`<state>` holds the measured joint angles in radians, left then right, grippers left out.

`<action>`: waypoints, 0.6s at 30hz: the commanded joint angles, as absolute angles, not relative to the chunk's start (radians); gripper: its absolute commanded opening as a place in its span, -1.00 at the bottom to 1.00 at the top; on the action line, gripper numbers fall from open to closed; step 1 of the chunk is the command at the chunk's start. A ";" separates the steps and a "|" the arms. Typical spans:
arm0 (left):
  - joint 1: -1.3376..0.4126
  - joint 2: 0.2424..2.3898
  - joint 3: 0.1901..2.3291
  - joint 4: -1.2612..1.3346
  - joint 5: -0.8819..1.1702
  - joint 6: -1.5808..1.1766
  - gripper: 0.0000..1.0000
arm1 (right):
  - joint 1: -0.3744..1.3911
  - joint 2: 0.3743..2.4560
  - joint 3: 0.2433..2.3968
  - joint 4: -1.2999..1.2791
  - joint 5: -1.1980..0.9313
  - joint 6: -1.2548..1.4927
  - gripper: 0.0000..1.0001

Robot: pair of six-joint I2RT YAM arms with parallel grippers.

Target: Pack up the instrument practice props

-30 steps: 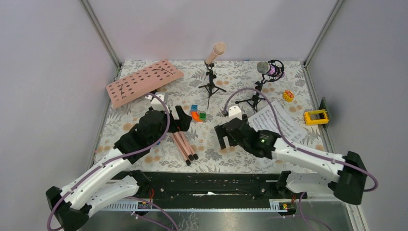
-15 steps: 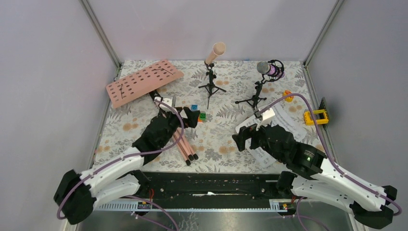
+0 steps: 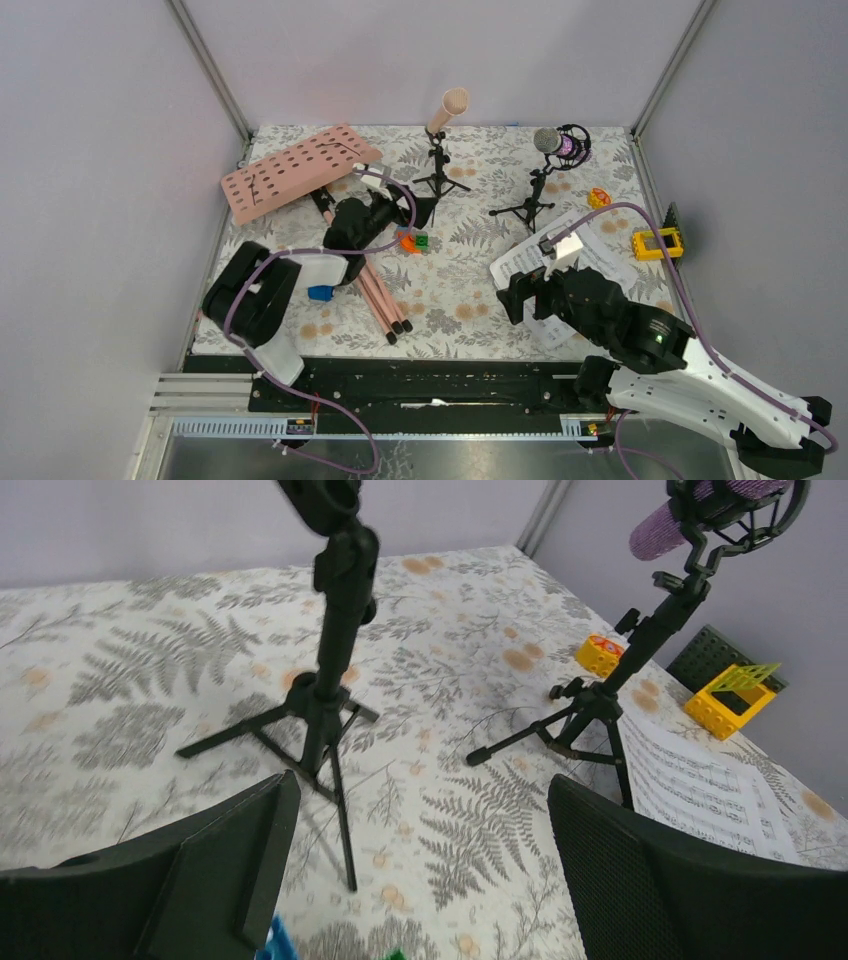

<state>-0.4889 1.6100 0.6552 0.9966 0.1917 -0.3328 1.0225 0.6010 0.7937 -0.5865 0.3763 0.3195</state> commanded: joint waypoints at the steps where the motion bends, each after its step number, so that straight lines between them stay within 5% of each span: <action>1: -0.474 1.725 0.800 1.161 0.388 -0.330 0.98 | 1.020 0.568 0.802 -0.581 0.397 0.307 0.99; 18: -0.455 2.064 1.184 1.006 0.370 -0.204 0.97 | 1.019 0.614 0.778 -0.558 0.344 0.310 0.99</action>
